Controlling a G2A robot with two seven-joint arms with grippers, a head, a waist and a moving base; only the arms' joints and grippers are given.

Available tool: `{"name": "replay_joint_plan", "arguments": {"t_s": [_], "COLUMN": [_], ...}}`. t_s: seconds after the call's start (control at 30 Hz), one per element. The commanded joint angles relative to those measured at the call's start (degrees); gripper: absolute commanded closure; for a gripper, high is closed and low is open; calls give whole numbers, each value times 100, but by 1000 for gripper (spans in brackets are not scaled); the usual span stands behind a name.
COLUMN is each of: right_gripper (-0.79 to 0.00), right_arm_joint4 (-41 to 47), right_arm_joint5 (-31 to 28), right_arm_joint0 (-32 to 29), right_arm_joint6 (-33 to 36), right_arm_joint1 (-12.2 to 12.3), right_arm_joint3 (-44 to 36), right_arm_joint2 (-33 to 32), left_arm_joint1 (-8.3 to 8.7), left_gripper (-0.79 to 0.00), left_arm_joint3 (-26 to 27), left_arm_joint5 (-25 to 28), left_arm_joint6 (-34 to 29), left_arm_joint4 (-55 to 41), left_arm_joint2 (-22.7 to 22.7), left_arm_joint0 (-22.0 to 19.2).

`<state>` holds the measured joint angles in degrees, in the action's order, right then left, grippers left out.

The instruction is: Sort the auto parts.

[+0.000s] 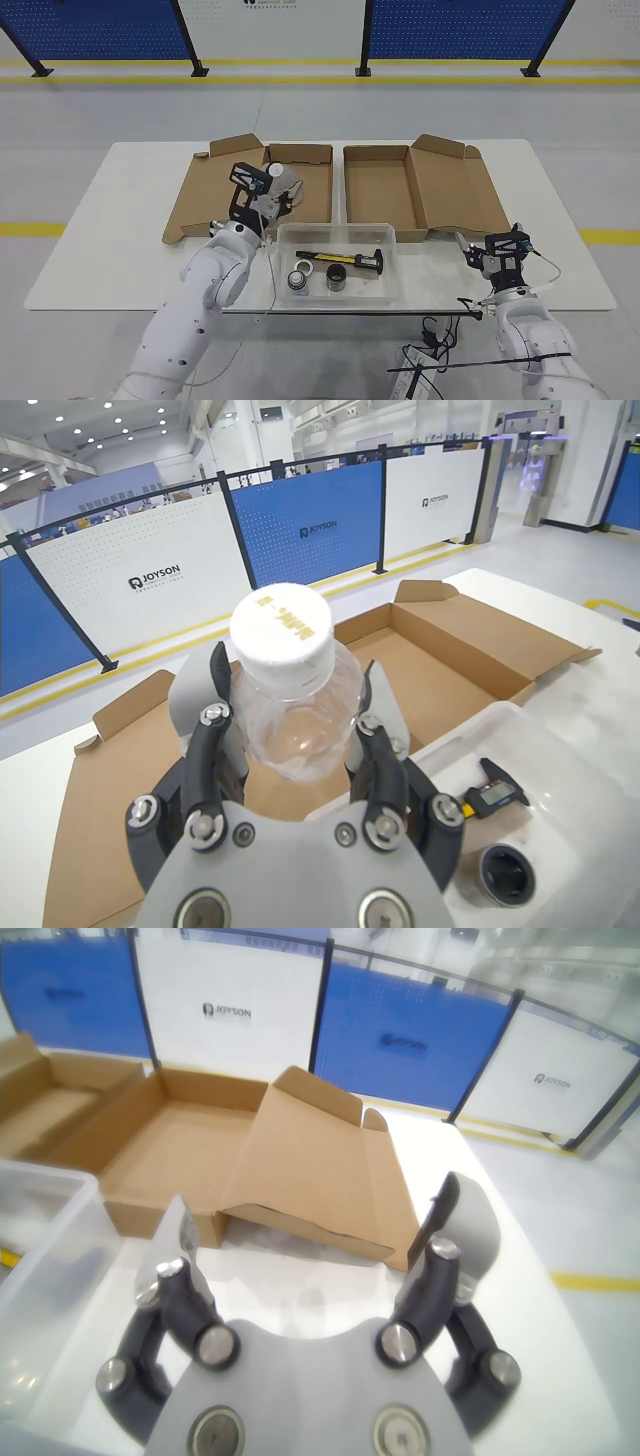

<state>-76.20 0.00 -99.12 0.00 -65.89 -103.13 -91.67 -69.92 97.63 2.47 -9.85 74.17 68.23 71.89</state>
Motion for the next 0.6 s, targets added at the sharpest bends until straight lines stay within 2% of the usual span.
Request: {"name": "replay_joint_plan", "arguments": {"t_s": [0.0, 0.27, 0.57], "right_gripper": [-785, -785, -785], "right_arm_joint4": [0, 0, 0], "right_arm_joint5": [0, 0, 0], "right_arm_joint0": [0, 0, 0], "right_arm_joint6": [0, 0, 0], "right_arm_joint1": [0, 0, 0], "right_arm_joint3": [0, 0, 0], "right_arm_joint2": [0, 0, 0], "left_arm_joint1": [-16, -78, -134], "left_gripper": [0, 0, 0], "left_arm_joint3": [-135, -657, -1069], "left_arm_joint5": [-87, -412, -389], "left_arm_joint6": [36, 138, 54], "left_arm_joint4": [88, 198, 261], "left_arm_joint2": [-38, -88, -192], "left_arm_joint0": [-68, -189, -294]}}
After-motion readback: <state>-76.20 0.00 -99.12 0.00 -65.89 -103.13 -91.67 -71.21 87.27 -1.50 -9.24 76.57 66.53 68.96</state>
